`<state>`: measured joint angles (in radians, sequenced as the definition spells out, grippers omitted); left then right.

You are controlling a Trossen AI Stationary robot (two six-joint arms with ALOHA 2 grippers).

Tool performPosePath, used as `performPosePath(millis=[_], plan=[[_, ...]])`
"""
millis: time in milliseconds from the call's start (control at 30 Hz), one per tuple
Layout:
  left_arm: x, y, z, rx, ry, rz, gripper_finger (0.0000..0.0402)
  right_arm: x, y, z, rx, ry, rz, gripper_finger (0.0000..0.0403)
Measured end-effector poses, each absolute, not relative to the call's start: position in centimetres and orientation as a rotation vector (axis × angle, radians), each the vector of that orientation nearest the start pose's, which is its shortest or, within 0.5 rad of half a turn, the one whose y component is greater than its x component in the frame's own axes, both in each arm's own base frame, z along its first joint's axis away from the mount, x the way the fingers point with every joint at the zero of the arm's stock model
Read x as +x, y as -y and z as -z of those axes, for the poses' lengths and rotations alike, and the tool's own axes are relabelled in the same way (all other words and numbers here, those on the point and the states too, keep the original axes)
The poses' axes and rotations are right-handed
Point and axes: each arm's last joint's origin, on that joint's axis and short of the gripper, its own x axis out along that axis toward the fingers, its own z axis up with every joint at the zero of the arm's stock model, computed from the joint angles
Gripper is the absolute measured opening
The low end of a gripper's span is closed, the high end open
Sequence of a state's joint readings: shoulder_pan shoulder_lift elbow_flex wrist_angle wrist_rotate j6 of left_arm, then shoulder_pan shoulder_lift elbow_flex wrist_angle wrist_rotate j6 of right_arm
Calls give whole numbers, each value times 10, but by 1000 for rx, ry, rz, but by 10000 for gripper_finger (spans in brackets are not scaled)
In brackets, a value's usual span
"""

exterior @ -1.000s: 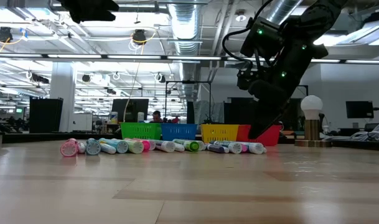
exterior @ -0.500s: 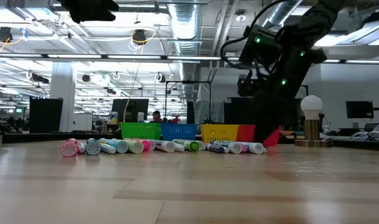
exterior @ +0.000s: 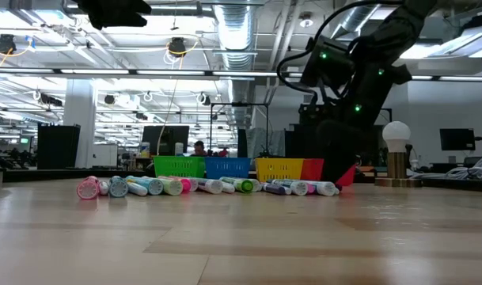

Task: Pick & Place Markers
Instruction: Put the purple mini marker into the red basket

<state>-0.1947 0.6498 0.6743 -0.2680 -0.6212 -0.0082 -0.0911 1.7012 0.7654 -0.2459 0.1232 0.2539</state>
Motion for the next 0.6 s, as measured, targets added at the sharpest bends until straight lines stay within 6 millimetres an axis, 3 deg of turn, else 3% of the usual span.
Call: performPosePath(millis=[233, 600], plan=[[142, 11, -307, 89, -224, -425, 260, 282, 30, -114, 205, -1156, 345, 46], [142, 11, -307, 82, -222, -426, 260, 276, 33, -129, 210, -1126, 387, 54]])
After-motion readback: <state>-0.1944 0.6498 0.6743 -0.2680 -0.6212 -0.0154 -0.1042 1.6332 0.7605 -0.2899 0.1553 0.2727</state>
